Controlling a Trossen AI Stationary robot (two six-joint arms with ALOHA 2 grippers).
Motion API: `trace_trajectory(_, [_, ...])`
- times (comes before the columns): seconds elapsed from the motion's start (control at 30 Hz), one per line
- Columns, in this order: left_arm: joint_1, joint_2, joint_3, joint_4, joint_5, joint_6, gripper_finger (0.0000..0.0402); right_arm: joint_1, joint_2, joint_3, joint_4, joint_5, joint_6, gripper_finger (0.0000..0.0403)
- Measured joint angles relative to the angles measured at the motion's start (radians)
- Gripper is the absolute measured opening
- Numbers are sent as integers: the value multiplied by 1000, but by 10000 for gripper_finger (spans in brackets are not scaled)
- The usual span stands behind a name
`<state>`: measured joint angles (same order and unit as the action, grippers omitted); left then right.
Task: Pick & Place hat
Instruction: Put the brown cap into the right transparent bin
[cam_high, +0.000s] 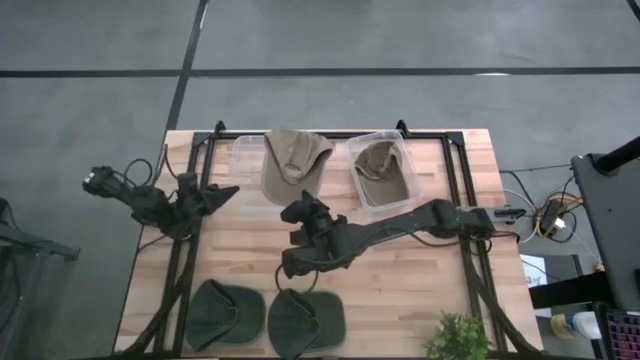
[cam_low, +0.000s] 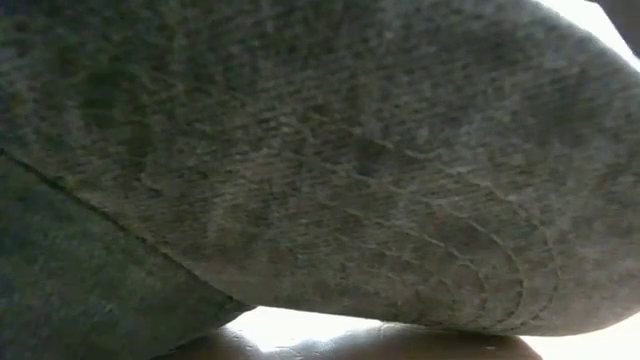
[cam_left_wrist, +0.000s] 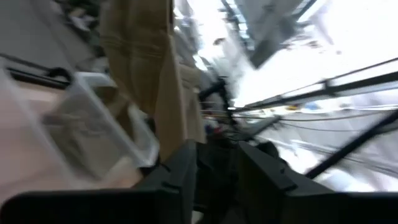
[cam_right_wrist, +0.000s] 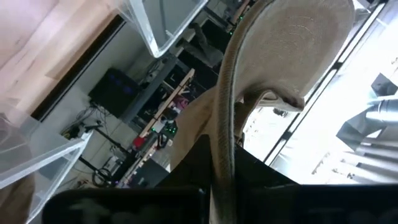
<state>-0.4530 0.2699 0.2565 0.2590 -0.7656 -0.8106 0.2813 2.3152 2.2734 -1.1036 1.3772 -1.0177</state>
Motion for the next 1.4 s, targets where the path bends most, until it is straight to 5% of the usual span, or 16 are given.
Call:
trace_trajectory(0.63, [9, 259, 233, -218, -129, -37, 144, 0, 10, 2, 101, -16, -41, 12])
trace_trajectory(1.23, [31, 429, 256, -208, -140, -166, 143, 18, 10, 2, 205, -41, -123, 12])
trace_trajectory(1.4, [32, 431, 286, -209, -141, -98, 134, 22, 10, 2, 209, -46, -127, 12])
